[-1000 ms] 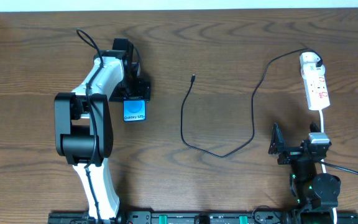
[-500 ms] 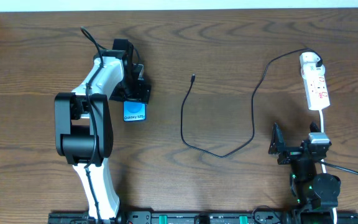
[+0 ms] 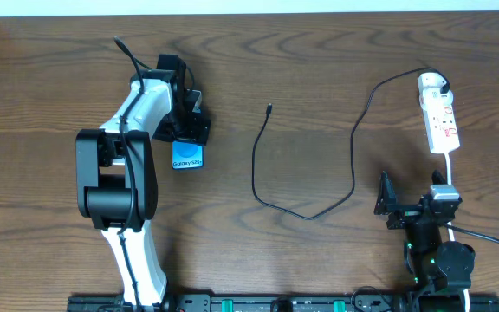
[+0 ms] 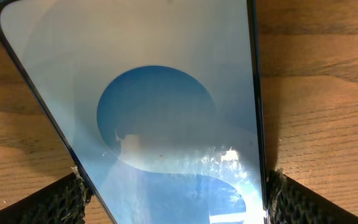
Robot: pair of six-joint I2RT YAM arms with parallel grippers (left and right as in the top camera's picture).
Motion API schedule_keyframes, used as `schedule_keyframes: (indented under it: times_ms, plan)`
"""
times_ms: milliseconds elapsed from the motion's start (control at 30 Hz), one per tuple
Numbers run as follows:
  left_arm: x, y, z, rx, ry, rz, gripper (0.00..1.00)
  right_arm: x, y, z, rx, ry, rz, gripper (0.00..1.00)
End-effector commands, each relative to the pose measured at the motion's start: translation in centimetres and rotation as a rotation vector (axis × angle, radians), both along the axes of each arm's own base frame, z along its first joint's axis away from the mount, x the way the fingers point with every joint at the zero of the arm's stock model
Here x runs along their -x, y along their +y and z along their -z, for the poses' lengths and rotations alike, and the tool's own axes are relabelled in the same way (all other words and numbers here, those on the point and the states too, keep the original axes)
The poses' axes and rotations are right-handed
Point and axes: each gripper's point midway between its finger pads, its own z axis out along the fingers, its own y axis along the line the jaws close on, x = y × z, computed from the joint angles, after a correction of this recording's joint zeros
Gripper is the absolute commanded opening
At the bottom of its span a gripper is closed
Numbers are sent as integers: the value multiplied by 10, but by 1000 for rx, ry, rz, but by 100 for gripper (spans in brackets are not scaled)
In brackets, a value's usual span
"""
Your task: Plug charger to phone and switch on socket
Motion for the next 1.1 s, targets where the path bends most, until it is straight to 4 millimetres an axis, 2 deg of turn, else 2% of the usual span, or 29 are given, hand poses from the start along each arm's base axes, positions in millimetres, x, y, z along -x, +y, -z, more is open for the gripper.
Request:
schedule_keyframes:
  times_ms: [0,300,467,1067]
  plan:
    - [11,-5,17,34,52,22,91,0,2,0,-9,1,-7,99]
    - [11,-5,17,35,53,17,91,0,2,0,-9,1,-7,99]
    - [10,-12,16,75,50,18,91,0,2,0,-9,1,-7,99]
    - [10,-12,17,75,50,18,91,0,2,0,-9,1,-7,99]
